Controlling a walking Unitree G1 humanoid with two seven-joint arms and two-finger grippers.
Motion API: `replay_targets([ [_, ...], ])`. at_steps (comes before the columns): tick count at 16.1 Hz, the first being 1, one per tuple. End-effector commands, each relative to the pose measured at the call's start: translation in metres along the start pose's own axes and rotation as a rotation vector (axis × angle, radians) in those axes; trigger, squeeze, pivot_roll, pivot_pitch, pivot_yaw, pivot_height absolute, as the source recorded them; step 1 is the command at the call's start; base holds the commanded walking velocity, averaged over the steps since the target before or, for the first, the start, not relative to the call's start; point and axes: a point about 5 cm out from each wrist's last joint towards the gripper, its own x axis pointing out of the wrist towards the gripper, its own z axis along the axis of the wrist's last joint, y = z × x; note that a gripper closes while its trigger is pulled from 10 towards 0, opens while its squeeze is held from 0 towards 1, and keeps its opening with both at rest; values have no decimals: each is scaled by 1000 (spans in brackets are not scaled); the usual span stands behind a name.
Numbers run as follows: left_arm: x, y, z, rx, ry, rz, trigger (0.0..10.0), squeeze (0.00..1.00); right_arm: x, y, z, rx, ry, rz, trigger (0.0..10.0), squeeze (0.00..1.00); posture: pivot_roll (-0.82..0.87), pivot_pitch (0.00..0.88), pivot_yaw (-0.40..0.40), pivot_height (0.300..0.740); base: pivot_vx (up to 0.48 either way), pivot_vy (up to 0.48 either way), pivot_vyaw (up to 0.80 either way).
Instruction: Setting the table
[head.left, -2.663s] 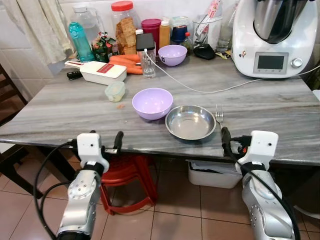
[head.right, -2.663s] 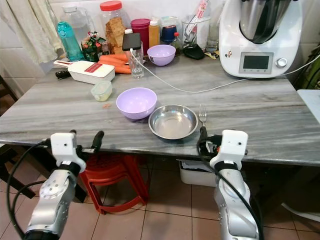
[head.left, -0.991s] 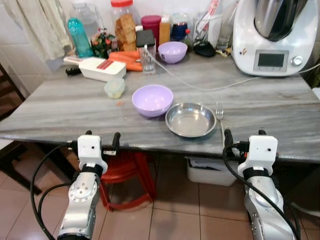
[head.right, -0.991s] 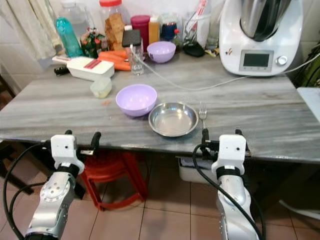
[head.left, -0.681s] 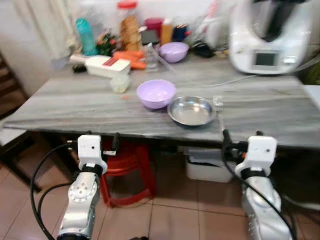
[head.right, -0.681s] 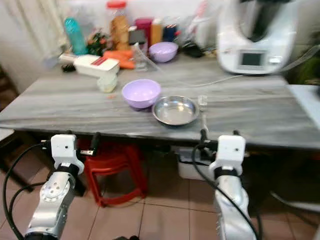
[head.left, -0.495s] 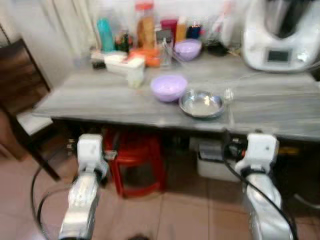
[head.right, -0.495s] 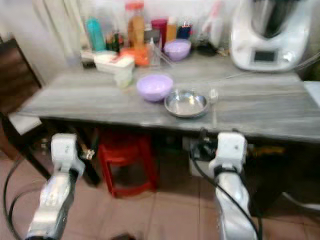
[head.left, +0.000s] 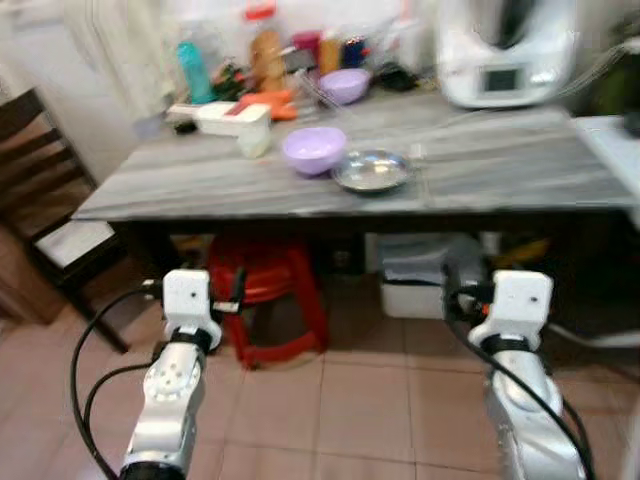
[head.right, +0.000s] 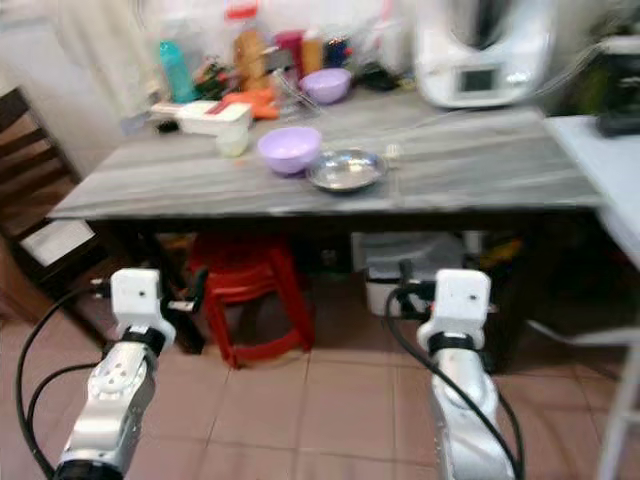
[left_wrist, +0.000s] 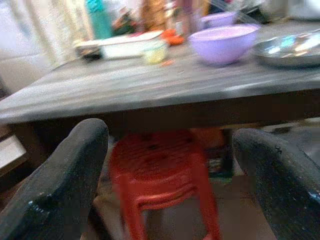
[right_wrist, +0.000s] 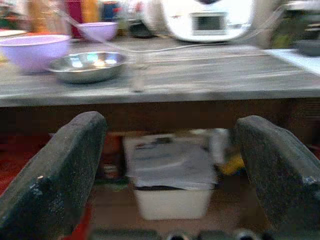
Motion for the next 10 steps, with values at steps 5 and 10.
replay_targets([
  [5,0,5,4,-21,-12,-23,10000,0,0,8,3,23,-13,23,10000,0,-114,0,98,740,0,0,0],
  [10,0,0,3,-49,-7,-67,10000,0,1,8,1,38,-2,30,10000,0,-113,0,98,740,0,-108,0],
])
